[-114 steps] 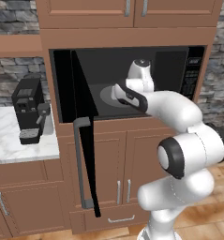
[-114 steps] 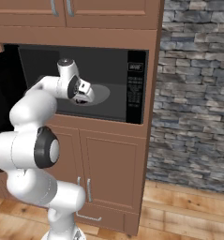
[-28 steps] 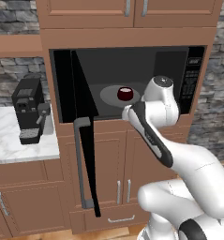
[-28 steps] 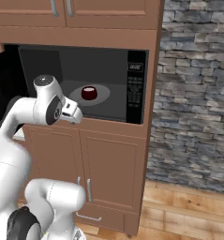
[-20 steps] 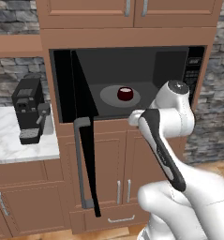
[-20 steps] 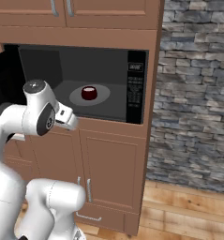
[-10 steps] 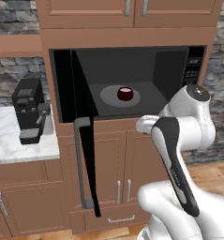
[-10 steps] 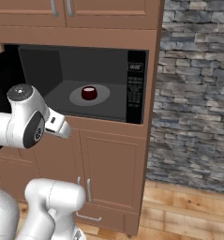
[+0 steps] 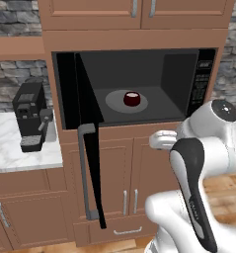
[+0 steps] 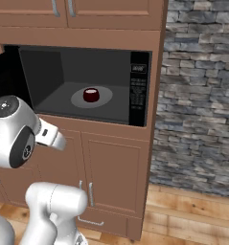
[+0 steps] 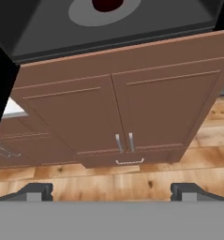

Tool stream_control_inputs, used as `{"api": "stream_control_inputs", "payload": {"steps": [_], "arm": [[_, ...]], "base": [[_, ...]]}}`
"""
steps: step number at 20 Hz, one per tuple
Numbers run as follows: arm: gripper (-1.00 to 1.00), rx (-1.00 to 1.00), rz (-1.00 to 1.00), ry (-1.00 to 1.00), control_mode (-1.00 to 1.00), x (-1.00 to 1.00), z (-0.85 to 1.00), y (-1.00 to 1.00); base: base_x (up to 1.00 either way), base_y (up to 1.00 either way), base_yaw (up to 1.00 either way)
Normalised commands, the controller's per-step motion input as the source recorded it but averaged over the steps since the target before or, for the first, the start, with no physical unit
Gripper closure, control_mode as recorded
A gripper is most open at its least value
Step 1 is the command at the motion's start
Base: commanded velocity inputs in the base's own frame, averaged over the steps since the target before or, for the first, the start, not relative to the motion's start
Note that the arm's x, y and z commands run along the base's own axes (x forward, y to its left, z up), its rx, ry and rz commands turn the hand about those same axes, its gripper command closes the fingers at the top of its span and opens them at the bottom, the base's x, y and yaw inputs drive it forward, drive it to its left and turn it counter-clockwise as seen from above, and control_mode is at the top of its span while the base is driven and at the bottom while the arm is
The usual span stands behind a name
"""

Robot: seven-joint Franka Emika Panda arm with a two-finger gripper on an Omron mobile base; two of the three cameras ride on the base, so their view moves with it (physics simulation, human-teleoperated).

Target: Pick the mug from the counter and place it inside the microwave. Then close the microwave.

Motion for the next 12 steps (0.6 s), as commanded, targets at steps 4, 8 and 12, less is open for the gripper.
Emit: {"api": "stream_control_inputs", "payload": {"steps": [4,8,12], "arm": [[-1.0,0.0,0.0,-0.13,-1.0,-0.24,0.0,-0.15],[-1.0,0.0,0.0,-0.1,-1.0,-0.16,0.0,-0.08],[-1.0,0.0,0.0,-0.07,-1.0,-0.16,0.0,-0.03]], "base": [[0.0,0.0,0.0],[0.0,0.0,0.0],[0.0,0.0,0.0]]}}
